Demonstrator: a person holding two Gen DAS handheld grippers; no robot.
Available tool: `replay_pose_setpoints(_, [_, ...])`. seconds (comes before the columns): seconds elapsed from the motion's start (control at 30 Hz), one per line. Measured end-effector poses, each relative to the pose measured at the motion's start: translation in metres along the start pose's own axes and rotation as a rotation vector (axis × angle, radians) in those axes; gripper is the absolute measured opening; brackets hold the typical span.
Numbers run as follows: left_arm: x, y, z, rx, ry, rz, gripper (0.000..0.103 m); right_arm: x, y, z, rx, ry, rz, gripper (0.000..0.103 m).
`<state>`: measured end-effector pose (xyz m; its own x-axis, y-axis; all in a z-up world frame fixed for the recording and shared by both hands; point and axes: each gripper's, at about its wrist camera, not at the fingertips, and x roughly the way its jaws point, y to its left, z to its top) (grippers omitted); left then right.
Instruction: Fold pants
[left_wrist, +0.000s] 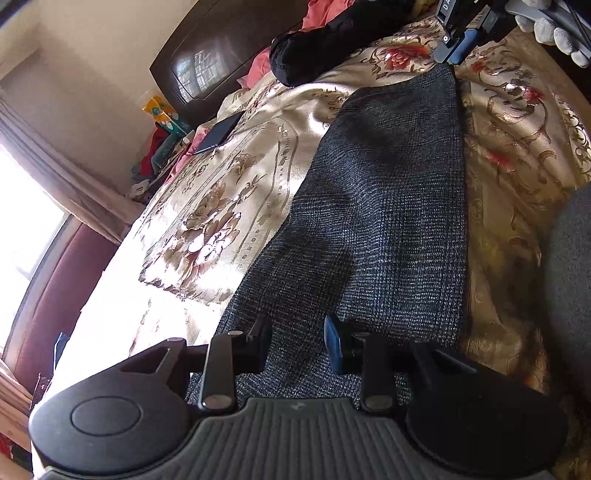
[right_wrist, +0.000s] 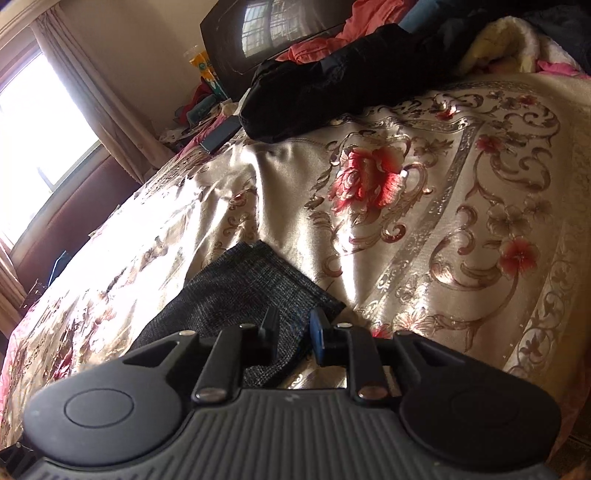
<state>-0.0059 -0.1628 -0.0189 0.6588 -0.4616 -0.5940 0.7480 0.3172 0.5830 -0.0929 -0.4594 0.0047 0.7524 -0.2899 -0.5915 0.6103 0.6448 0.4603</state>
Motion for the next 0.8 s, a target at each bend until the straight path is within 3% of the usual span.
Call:
replay_pose_setpoints(0.13, [0.0,-0.001,0.002,-0.001,0.006,0.004,0.045,0.013,-0.006,0.0,0.032,0.032,-0.001,0.024])
replay_pose_setpoints(0.53, [0.001,-0.002,0.003,-0.006,0.009,0.008,0.045,0.011,0.02,-0.002,-0.173,-0.008,-0.044,0.024])
replay_pose_setpoints(0.8, [-0.005,-0.002,0.007,-0.104,0.006,-0.003,0.045,0.016,0.013,-0.001,-0.119,0.012,-0.058,0.024])
